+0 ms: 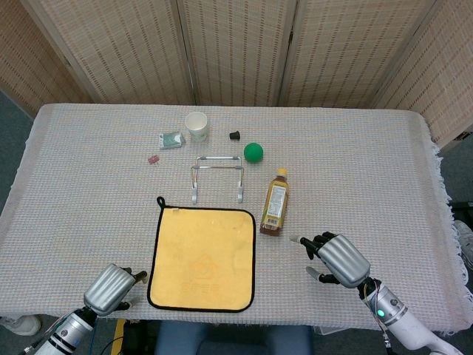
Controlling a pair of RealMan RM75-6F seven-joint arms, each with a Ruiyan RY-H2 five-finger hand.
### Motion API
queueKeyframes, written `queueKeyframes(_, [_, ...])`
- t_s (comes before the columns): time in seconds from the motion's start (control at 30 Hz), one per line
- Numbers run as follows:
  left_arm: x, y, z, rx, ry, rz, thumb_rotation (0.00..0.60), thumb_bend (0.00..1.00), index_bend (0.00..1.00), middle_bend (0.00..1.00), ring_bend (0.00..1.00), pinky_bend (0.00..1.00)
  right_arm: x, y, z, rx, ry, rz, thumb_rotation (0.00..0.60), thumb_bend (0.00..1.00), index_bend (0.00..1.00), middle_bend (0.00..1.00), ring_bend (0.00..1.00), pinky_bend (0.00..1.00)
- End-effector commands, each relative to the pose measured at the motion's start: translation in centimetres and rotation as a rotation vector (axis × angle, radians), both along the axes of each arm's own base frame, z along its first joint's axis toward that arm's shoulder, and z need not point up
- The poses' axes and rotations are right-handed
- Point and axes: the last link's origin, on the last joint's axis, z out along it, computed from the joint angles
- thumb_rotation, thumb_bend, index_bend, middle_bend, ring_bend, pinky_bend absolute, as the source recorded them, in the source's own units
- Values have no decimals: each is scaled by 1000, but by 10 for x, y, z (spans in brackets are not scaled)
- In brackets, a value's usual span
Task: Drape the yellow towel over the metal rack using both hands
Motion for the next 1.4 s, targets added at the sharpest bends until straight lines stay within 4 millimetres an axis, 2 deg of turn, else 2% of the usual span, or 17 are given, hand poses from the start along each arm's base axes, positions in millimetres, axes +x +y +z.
queueKeyframes(0.03, [2, -7, -7, -25, 5, -4, 600, 240, 479, 857, 713, 929, 0, 0, -2, 7, 1, -1, 600, 327, 180, 568, 508, 455])
queueKeyframes(0.37, [10, -12, -20, -37, 3, -8, 600, 240, 478, 858, 715, 930, 3, 2, -10, 48, 15, 13, 600, 327, 181, 577, 524, 465])
queueKeyframes(0.73, [3, -18, -29, -46, 26, 22, 600, 240, 466, 859, 715, 930, 1, 3, -13, 55, -2, 7, 600, 327, 181, 594, 553, 469])
queueKeyframes(1.4, [6, -10, -41, -43, 2, 26, 600, 240, 486, 878, 730, 934, 6, 3, -17, 71, -23, 28, 600, 327, 195, 597, 562, 469])
